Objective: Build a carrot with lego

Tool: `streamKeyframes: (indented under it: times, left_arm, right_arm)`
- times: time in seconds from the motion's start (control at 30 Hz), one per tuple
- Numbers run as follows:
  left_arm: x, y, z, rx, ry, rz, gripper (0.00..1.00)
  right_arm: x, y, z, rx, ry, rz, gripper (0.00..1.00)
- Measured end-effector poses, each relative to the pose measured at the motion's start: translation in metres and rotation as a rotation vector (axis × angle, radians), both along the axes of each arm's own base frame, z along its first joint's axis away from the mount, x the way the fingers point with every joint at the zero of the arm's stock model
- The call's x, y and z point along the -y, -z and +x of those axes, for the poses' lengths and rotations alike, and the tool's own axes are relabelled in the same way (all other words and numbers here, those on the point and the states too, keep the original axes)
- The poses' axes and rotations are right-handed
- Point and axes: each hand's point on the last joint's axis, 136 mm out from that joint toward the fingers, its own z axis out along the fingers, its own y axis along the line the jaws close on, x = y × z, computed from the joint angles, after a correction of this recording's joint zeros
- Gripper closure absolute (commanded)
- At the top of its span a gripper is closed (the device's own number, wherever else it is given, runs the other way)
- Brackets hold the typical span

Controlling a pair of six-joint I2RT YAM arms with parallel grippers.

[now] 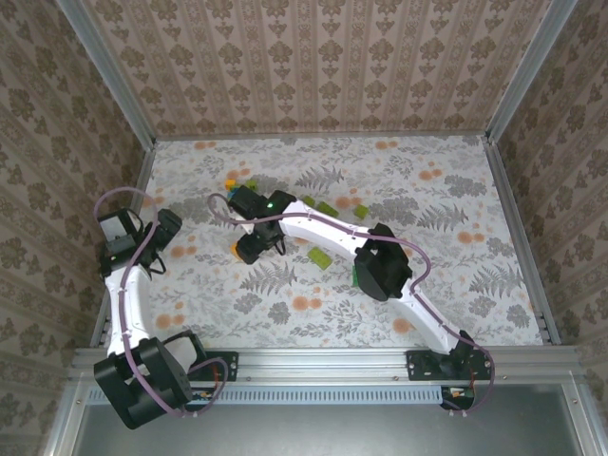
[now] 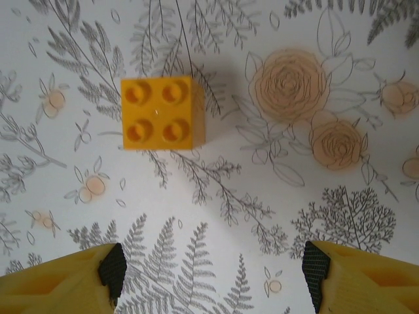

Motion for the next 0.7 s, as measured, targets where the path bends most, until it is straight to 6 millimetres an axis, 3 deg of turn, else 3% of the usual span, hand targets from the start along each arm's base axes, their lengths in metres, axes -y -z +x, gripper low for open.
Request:
streamKeyframes:
  times: [0.33, 0.7]
  left_arm:
    - [0.0, 0.001, 0.001, 0.0, 0.003, -0.006, 0.0]
    - [0.002, 0.001, 0.001, 0.002, 0.008, -0.011, 0.0]
  right_arm:
    - [-0.025, -0.007, 0.003, 0.026, -0.008, 0.081, 0.24]
    - [-0.047, 0.024, 0.004, 0.024, -0.004, 0.099, 0.24]
